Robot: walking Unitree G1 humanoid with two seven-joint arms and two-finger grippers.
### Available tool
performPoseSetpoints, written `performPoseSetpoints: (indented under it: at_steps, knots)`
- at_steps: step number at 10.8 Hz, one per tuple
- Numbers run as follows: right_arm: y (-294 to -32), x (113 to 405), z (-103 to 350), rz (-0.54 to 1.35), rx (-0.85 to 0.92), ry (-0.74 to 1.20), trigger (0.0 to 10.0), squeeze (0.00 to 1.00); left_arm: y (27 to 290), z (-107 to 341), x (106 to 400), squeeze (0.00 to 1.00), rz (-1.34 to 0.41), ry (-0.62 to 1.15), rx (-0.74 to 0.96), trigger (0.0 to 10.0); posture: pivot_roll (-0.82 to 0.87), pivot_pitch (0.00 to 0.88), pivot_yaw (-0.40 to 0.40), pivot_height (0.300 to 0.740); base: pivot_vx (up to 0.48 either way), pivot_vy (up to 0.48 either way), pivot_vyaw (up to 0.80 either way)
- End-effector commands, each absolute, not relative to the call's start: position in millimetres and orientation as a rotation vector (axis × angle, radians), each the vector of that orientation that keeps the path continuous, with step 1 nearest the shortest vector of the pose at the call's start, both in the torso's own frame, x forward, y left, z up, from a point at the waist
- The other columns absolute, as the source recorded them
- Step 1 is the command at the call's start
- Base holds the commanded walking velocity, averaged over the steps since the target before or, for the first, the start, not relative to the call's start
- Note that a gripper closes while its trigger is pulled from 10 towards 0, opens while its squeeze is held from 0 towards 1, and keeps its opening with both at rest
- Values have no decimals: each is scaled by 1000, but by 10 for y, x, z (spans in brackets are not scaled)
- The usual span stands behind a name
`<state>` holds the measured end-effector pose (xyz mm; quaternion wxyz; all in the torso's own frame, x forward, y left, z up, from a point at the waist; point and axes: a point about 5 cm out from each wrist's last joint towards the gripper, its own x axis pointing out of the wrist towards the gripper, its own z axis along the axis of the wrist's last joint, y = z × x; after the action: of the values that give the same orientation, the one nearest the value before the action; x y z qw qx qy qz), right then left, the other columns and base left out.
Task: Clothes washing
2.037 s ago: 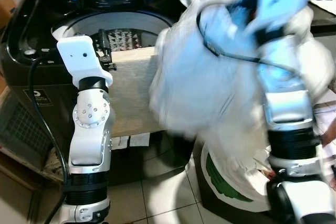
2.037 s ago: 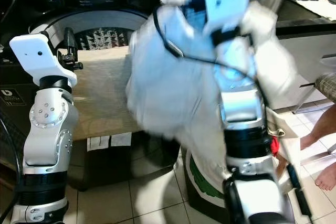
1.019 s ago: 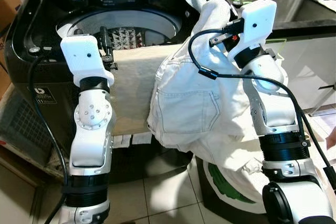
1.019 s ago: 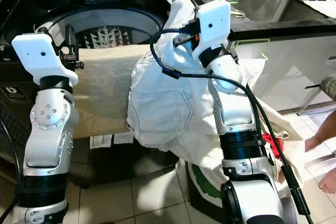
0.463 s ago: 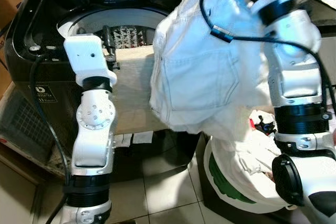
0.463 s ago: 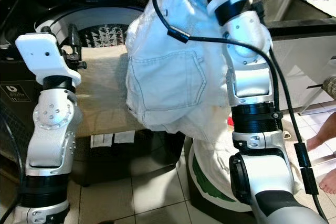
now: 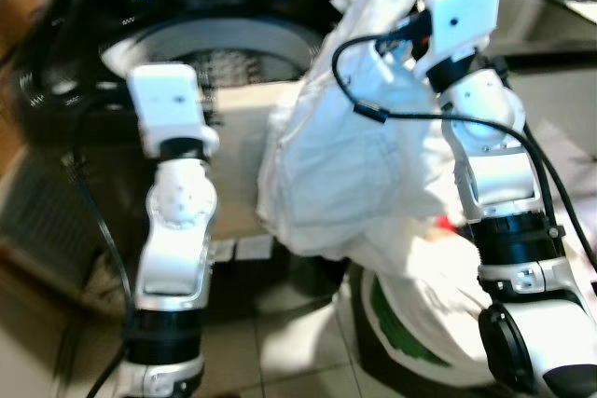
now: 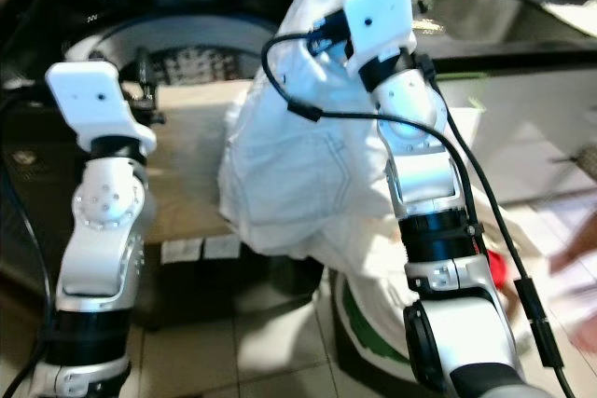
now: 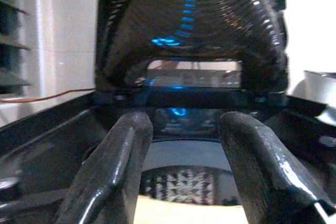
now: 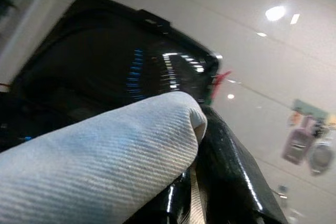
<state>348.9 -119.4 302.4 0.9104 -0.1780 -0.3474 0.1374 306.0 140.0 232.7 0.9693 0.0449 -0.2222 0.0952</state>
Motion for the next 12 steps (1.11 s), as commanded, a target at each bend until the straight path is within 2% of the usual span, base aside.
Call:
performPoseSetpoints:
  at_steps: [1, 7, 9, 10, 12]
  knots:
    - [-1211, 3483, 3090, 261, -367, -739, 0, 0, 1393, 2320, 3069, 0, 192, -439, 113, 10000, 69, 0, -35, 740, 0, 0, 800]
    - [-1262, 3475, 3025, 224, -412, -736, 0, 0, 1374, 2301, 3059, 0, 166, -425, 114, 10000, 71, 0, -39, 740, 0, 0, 800]
    - [-1311, 3393, 2810, 159, -353, -694, 0, 0, 1368, 2350, 3039, 0, 119, -453, 116, 10000, 76, 0, -46, 740, 0, 0, 0]
    - [-1409, 3258, 2655, 8, -356, -692, 0, 0, 1363, 2361, 3034, 0, 79, -456, 115, 10000, 72, 0, -39, 740, 0, 0, 0]
    - [-1452, 3189, 2633, -61, -380, -701, 0, 0, 1360, 2344, 3053, 0, 54, -445, 103, 10000, 60, 0, -29, 740, 0, 0, 0]
